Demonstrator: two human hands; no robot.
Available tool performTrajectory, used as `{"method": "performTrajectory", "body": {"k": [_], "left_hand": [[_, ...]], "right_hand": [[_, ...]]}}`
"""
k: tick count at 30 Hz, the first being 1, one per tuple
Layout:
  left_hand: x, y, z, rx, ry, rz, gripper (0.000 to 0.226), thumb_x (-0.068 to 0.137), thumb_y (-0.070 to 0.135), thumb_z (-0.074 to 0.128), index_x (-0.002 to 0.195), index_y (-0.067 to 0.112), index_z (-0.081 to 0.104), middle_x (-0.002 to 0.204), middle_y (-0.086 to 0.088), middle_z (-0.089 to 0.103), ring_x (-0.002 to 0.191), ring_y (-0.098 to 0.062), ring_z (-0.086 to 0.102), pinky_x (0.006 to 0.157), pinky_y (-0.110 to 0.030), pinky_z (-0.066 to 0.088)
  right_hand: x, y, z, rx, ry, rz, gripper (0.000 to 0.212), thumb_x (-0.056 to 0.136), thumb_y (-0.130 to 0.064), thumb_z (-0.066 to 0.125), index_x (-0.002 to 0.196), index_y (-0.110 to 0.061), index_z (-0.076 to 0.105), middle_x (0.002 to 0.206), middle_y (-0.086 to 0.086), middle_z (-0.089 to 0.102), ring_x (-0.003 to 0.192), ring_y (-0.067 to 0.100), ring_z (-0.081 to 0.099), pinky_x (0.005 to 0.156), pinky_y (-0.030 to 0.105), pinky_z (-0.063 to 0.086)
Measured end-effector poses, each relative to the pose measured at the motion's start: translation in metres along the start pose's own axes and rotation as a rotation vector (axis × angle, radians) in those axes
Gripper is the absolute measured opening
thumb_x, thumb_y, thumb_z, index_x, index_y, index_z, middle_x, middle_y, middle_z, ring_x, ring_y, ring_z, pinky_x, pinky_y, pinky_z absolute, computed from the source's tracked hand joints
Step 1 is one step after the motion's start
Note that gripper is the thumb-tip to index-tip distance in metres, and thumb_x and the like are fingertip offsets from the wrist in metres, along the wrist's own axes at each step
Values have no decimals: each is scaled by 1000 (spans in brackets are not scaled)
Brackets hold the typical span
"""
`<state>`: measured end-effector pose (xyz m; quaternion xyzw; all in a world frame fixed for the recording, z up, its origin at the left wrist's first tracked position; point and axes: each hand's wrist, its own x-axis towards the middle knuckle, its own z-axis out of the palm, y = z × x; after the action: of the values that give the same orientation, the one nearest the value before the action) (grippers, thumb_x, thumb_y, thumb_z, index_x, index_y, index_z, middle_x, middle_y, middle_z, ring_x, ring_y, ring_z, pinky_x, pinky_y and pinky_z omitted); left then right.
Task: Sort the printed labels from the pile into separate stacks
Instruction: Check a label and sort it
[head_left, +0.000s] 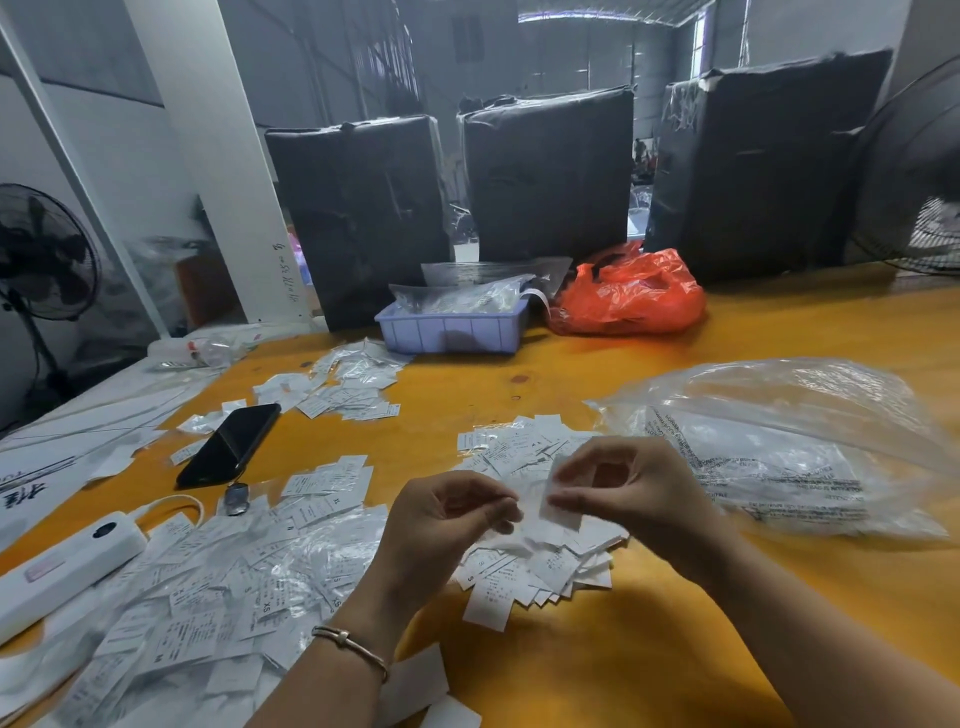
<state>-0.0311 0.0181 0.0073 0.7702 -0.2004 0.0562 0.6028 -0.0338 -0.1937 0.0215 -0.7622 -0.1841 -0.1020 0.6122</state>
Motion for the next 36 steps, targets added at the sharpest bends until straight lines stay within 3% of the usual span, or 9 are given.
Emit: {"method": "performTrajectory", "body": {"k": [3, 7, 10, 12, 16, 24, 36], "left_hand": [[1, 0, -2, -23, 23, 14, 6, 80, 7, 74, 86, 7, 74, 78, -7, 75, 72, -20, 72, 65, -20, 54], [0, 1, -2, 5, 55, 45, 18, 72, 23, 78, 83, 10, 73, 78, -5, 74, 72, -20, 70, 68, -24, 56], [-1, 1, -2, -1, 56, 50, 18, 71, 22, 79, 83, 10, 72, 78, -4, 73, 73, -20, 70, 69, -25, 57], [-1, 1, -1, -2, 48, 52, 19, 71, 22, 79, 83, 9, 72, 79, -5, 73, 75, -20, 71, 70, -26, 58], [-1, 1, 0, 19, 33, 53, 18, 71, 23, 78, 84, 12, 72, 81, -3, 74, 78, -18, 71, 72, -26, 58], [-1, 1, 0, 67, 35, 69, 10, 75, 15, 79, 83, 17, 72, 82, 1, 74, 78, -17, 71, 72, -25, 58], [-1, 0, 2, 97, 14, 88, 12, 75, 12, 80, 81, 19, 72, 81, 5, 73, 77, -15, 69, 72, -26, 58]], "right_hand": [[3, -1, -4, 44, 154, 20, 31, 68, 14, 74, 87, -9, 67, 81, 15, 69, 77, 35, 69, 68, 43, 60], [3, -4, -4, 124, 174, -84, 51, 70, 14, 69, 112, -14, 61, 82, 14, 67, 75, 27, 65, 68, 37, 55], [1, -8, -5, 81, 220, -190, 38, 71, 10, 75, 95, -18, 69, 84, 3, 73, 78, 24, 66, 73, 43, 54], [-1, -12, -3, 64, 227, -259, 24, 74, -3, 78, 87, -22, 70, 84, -1, 74, 79, 22, 68, 74, 45, 55], [-4, -16, 0, -38, 229, -365, 14, 77, -18, 75, 89, -25, 72, 85, -6, 74, 79, 19, 68, 69, 41, 57], [-7, -17, 5, -241, 270, -413, 12, 78, -14, 75, 88, -20, 72, 78, -17, 68, 69, 4, 59, 63, 15, 46], [-6, -15, 5, -387, 276, -462, 14, 75, -5, 78, 86, -12, 74, 76, -9, 68, 68, -3, 54, 62, 9, 41]]}}
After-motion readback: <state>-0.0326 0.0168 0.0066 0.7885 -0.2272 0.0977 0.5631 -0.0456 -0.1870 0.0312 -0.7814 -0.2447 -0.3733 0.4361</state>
